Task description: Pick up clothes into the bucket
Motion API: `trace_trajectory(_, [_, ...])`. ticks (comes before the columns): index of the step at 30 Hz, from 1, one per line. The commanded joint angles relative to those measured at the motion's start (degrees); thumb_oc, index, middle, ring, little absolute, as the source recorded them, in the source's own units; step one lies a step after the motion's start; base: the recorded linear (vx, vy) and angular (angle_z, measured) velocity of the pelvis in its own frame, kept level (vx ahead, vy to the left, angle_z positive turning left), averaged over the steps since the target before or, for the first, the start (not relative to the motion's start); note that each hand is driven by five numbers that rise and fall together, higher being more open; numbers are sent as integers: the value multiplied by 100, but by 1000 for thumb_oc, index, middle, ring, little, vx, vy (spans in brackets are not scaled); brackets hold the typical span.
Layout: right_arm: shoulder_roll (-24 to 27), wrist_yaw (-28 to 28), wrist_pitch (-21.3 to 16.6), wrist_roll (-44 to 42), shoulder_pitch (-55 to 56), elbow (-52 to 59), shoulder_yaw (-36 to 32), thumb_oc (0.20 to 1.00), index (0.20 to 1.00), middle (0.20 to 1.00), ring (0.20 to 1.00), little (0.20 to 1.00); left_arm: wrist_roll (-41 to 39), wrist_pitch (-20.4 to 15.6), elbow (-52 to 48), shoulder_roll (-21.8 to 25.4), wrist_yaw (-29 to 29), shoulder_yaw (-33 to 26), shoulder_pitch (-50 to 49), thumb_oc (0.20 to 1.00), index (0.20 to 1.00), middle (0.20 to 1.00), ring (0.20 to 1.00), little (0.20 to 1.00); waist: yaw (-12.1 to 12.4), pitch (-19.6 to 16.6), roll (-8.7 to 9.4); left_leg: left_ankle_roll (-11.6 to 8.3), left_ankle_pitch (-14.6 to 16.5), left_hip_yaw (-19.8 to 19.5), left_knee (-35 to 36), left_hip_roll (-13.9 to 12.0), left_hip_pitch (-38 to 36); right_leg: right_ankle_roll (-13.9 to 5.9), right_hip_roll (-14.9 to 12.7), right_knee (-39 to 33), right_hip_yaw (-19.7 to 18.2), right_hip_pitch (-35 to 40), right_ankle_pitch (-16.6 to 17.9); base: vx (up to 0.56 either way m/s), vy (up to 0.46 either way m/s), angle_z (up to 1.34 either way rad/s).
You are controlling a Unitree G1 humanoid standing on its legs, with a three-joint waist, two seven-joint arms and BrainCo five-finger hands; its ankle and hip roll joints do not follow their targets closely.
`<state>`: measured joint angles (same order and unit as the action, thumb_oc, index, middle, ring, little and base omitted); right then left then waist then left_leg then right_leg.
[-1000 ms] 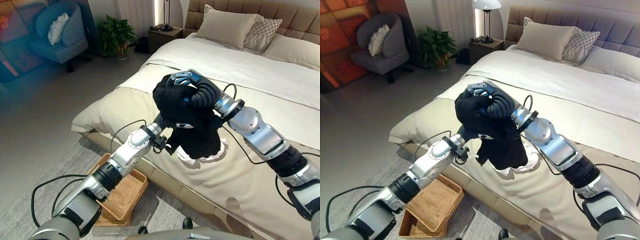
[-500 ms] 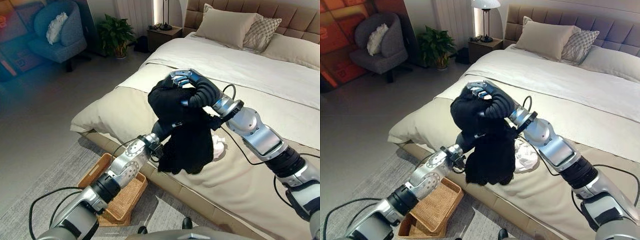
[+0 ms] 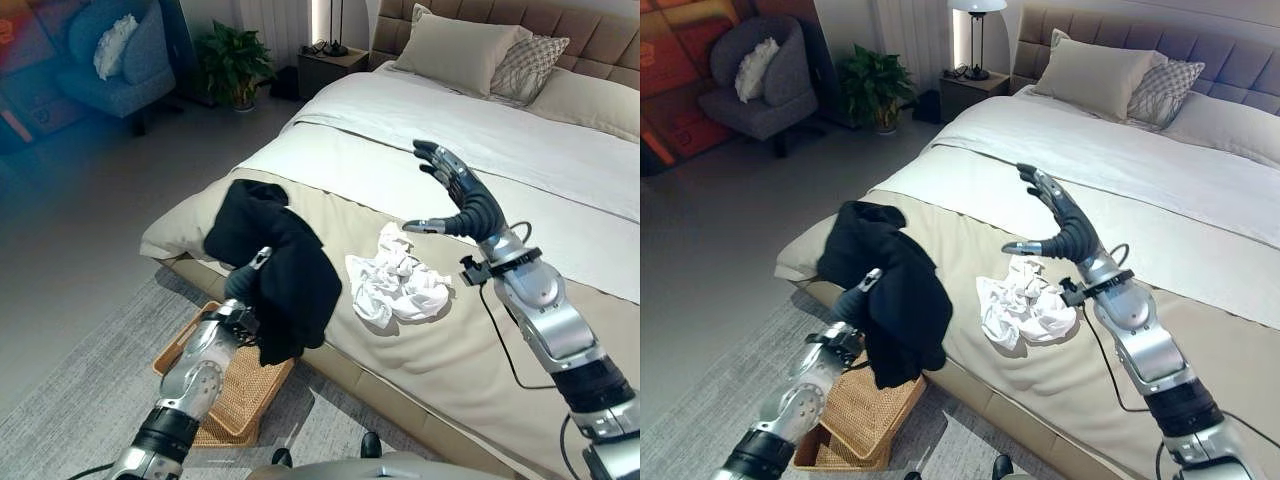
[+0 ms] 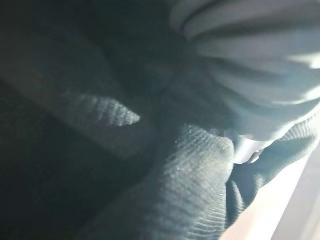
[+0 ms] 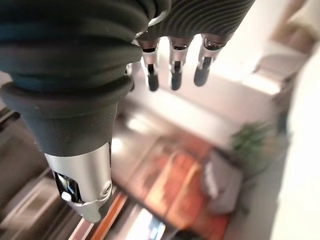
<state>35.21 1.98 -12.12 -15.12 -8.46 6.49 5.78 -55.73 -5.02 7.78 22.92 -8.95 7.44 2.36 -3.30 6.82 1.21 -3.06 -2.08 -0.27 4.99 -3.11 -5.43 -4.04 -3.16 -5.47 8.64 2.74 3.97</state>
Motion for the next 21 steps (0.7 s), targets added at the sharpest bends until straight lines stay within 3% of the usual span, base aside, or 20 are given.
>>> trace_trajectory(1, [-307, -137, -167, 24, 250, -512, -439, 1000, 1000, 1000, 1000, 1000, 603, -830, -197, 332, 74, -570, 383, 200, 200, 200, 200, 200, 45, -112, 216, 124, 572, -295, -512, 285, 92, -244, -312, 416, 270, 292, -563, 0, 0, 0])
trace_trajectory(2, [-310, -137, -175, 24, 248, -521, -435, 1000, 1000, 1000, 1000, 1000, 611, -830, -201, 332, 79, -570, 378, 200, 200, 200, 200, 200, 43, -115, 219, 124, 575, -295, -515, 285, 93, -244, -312, 418, 270, 291, -567, 0, 0, 0])
trace_trajectory(6, [-733, -327, -71, 290, 851, -2078, -528, 1000, 1000, 1000, 1000, 1000, 1874, -1180, 224, 654, 699, -1266, 311, 200, 200, 200, 200, 200, 19, 156, 166, 126, 585, -300, -638, 313, 291, -223, -306, 543, 244, 83, -581, -62, 32, 1])
trace_trajectory(9, [-863, -366, -59, 376, 929, -2508, -490, 1000, 1000, 1000, 1000, 1000, 2046, -1261, 398, 707, 918, -1453, 395, 200, 200, 200, 200, 200, -3, 248, 169, 130, 548, -304, -716, 331, 493, -224, -329, 608, 255, -101, -549, -103, 30, 0])
trace_trajectory(10, [-982, -487, -19, 526, 980, -3411, -400, 1000, 1000, 1000, 1000, 1000, 2238, -1352, 599, 782, 1124, -1604, 487, 200, 200, 200, 200, 200, -12, 405, 169, 131, 536, -314, -807, 356, 674, -229, -337, 654, 259, -259, -519, -128, 33, -2])
trace_trajectory(12, [-981, -508, 49, 760, 968, -4061, -198, 1000, 1000, 1000, 1000, 1000, 2349, -1450, 776, 846, 1308, -1706, 595, 200, 200, 200, 200, 200, -9, 599, 170, 125, 515, -324, -933, 365, 926, -230, -349, 717, 233, -488, -476, -156, 38, -2])
trace_trajectory(19, [-957, -459, 143, 1112, 978, -5360, 340, 1000, 1000, 1000, 1000, 1000, 2502, -1526, 1536, 1120, 1732, -1707, 991, 200, 200, 200, 200, 200, -50, 1066, 257, 106, 512, -320, -1354, 368, 1601, -227, -398, 955, 101, -1122, -382, -70, 30, -2])
trace_trajectory(21, [-932, -523, 169, 1195, 900, -5579, 504, 1000, 1000, 1000, 1000, 1000, 2740, -1516, 1941, 1321, 2026, -1574, 1267, 200, 200, 200, 200, 200, -96, 1389, 333, 116, 511, -331, -1614, 372, 2005, -218, -448, 1187, 49, -1475, -393, -93, 27, -1])
